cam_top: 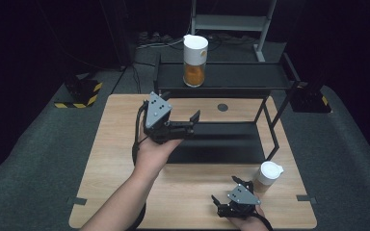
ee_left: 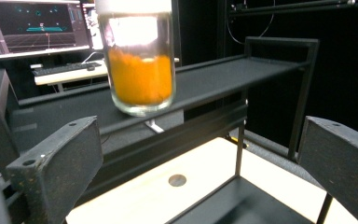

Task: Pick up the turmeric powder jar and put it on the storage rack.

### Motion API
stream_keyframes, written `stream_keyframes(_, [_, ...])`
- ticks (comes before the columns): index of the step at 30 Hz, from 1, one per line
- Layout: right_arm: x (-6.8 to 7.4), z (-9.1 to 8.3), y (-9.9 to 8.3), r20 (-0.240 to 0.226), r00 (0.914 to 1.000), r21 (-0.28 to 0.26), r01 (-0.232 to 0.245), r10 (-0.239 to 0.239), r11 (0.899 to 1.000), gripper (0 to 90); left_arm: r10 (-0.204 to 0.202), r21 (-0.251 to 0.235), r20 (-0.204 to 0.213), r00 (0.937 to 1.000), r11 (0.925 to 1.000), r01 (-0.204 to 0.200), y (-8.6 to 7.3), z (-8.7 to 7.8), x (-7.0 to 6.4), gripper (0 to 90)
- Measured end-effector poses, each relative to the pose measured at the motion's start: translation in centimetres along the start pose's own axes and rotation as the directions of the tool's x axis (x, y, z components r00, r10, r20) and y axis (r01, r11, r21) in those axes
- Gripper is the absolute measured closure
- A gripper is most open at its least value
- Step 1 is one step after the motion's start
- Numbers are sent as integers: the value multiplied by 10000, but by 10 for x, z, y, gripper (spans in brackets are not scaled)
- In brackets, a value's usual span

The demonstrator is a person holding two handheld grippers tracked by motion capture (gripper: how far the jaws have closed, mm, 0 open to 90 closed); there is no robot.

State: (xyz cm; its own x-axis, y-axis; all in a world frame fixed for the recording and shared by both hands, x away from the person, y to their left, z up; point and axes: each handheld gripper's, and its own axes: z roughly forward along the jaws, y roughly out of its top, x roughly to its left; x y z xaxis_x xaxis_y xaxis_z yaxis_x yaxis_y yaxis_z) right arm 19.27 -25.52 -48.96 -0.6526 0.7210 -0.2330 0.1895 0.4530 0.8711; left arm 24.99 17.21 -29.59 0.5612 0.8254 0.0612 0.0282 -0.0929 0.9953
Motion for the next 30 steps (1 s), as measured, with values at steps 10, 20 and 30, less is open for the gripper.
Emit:
stream_keyframes(10, [1, 0, 0, 27, 10000, 16, 50, -51, 10000, 10, 0, 676, 235, 9997, 9977, -16, -38, -11, -7, 3])
stream_keyframes(20, [2, 0, 0, 40, 9999, 15, 108, -108, 9999, 10, 199, 1103, 270, 9994, 9936, -228, -82, -24, -8, 3])
stream_keyframes(30, [2, 0, 0, 43, 9999, 23, 95, -95, 10000, 10, -324, 1794, 246, 9992, 9834, 274, -132, -43, -2, 3])
